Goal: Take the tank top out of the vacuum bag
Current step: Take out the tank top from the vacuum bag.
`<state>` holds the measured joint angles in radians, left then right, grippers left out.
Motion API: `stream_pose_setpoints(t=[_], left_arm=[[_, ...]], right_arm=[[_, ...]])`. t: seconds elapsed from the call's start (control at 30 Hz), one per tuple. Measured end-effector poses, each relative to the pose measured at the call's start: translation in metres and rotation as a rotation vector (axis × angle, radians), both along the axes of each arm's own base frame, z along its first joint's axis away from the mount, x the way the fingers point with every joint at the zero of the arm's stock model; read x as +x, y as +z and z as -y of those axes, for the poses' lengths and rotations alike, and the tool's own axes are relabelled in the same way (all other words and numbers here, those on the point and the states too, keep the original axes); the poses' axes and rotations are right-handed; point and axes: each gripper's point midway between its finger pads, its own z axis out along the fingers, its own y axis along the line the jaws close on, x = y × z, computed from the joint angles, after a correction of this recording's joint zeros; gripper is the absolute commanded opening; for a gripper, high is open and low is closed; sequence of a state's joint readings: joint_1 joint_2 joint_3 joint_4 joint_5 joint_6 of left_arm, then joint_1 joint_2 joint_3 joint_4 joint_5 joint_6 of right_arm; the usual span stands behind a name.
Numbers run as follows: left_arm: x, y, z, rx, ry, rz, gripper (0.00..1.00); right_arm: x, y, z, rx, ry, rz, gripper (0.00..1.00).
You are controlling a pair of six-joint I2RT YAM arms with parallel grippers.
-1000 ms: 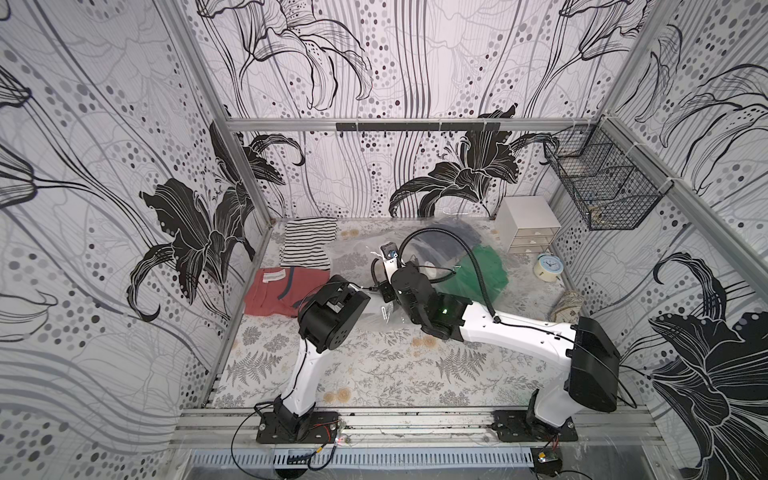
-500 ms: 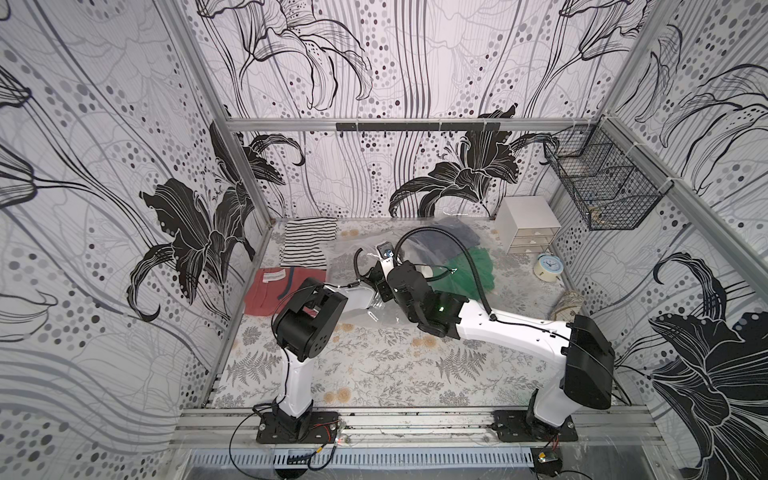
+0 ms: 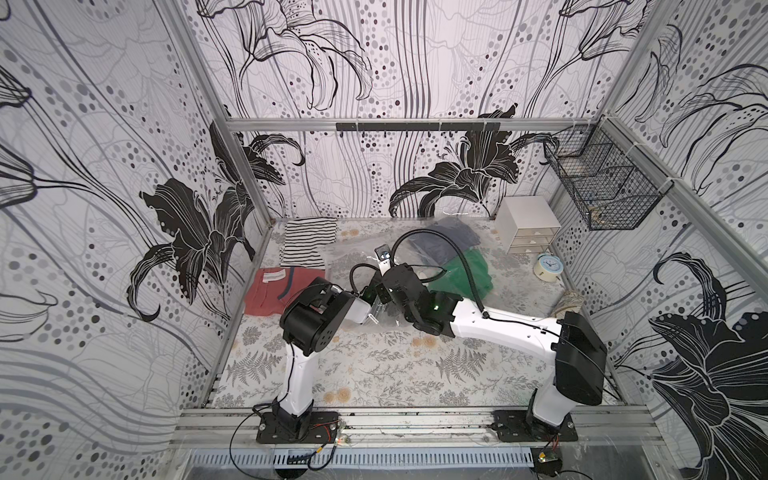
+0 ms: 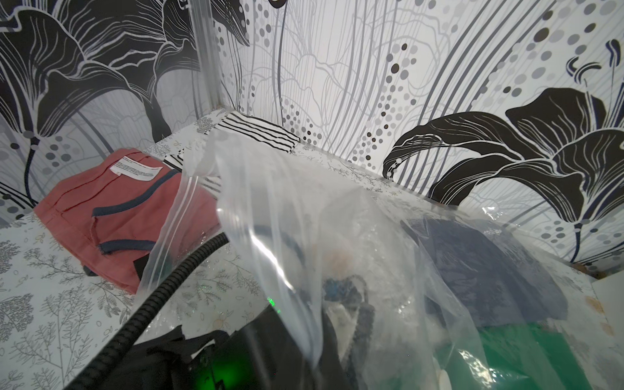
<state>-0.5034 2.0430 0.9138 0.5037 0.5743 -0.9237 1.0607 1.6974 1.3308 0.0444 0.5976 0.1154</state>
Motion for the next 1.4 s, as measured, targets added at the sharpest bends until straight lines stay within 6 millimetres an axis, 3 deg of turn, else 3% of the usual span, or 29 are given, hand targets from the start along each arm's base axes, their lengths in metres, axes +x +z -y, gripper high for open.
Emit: stream_pose_setpoints(t=[0.4, 0.57, 0.6, 0.67, 0.73, 0.97, 1.13, 1.27, 1.4], left_arm=[[0.015, 0.03, -0.055, 0.082, 0.061, 0.016, 0.0], [0.022, 0.024, -0.082, 0.124, 0.067, -0.007, 0.0], [0.021, 0.021, -0.087, 0.135, 0.068, -0.016, 0.03], [0.019, 0.016, -0.094, 0.155, 0.066, -0.032, 0.28], [0.017, 0.013, -0.097, 0.164, 0.07, -0.046, 0.45], [0.005, 0.033, -0.106, 0.122, 0.17, -0.063, 0.77], [-0.006, 0.04, -0.099, 0.084, 0.227, -0.093, 0.86], [-0.024, 0.027, -0.06, 0.077, 0.17, -0.146, 0.86], [-0.028, 0.025, -0.032, 0.038, 0.139, -0.144, 0.86]], right_arm=[[0.004, 0.0, 0.004, 0.005, -0.013, -0.001, 0.0], [0.005, 0.0, 0.004, 0.008, -0.015, -0.002, 0.0], [0.005, 0.0, 0.004, 0.008, -0.015, -0.002, 0.0], [0.005, 0.0, 0.004, 0.008, -0.015, -0.002, 0.0], [0.005, 0.001, 0.004, 0.009, -0.015, -0.002, 0.0], [0.005, 0.002, 0.003, 0.011, -0.014, 0.0, 0.0], [0.005, 0.002, 0.003, 0.012, -0.014, 0.0, 0.0], [0.005, 0.003, 0.003, 0.014, -0.014, 0.0, 0.0], [0.005, 0.003, 0.003, 0.013, -0.012, -0.001, 0.0]])
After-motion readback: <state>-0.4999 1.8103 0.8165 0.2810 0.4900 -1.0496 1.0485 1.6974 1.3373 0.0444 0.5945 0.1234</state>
